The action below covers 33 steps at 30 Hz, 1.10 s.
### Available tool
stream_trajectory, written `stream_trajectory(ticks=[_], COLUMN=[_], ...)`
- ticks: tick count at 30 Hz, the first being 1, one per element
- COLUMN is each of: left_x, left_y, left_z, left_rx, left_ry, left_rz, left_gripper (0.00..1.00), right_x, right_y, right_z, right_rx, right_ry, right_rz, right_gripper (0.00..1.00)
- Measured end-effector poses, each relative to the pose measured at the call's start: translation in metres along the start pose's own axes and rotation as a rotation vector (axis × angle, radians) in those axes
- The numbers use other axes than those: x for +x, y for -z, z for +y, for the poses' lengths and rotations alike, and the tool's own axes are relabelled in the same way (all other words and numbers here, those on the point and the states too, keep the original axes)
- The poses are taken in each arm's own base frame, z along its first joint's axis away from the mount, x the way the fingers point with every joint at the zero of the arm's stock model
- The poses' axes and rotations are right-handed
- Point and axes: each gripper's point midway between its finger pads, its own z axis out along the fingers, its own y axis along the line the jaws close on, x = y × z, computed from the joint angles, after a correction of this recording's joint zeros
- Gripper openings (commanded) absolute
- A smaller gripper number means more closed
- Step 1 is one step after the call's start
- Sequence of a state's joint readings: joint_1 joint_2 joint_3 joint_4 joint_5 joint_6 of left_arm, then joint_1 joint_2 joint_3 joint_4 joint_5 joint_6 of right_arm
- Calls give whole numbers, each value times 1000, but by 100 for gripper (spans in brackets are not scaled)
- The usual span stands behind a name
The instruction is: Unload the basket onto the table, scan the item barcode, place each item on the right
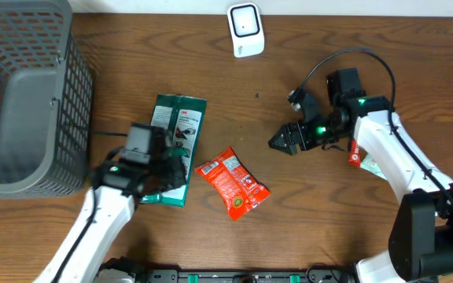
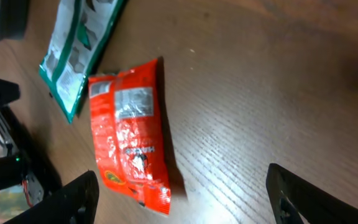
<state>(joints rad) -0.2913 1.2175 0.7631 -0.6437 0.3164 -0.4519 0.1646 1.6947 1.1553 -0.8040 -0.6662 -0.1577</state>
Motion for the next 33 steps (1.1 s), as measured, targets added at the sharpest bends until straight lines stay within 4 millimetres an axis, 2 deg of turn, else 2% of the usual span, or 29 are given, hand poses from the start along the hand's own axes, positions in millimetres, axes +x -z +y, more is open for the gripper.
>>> stream_trajectory(ticks=[6,10,13,21,33], left_x=[5,9,13,16,10], left_y=[-43,-64,-75,-88,-89], left_z=[-23,-22,-16,-11,-14], left_rx=[16,1,-19,-37,-26], left_ry=[-45,-34,-22,-11,-17], left_rz=[61,101,128,153,130], left_gripper=[10,11,11,15,15], right_x=[17,31,33,34,52], right_y=[-15,-23,-31,-44,-80], right_z=[-1,2,5,9,37], right_rx=[-43,-72,-83,-95,-142], right_ry=[-27,-47,-41,-72,-127], right_rz=[11,41,34,15,94], right_gripper=[82,82,79,77,75])
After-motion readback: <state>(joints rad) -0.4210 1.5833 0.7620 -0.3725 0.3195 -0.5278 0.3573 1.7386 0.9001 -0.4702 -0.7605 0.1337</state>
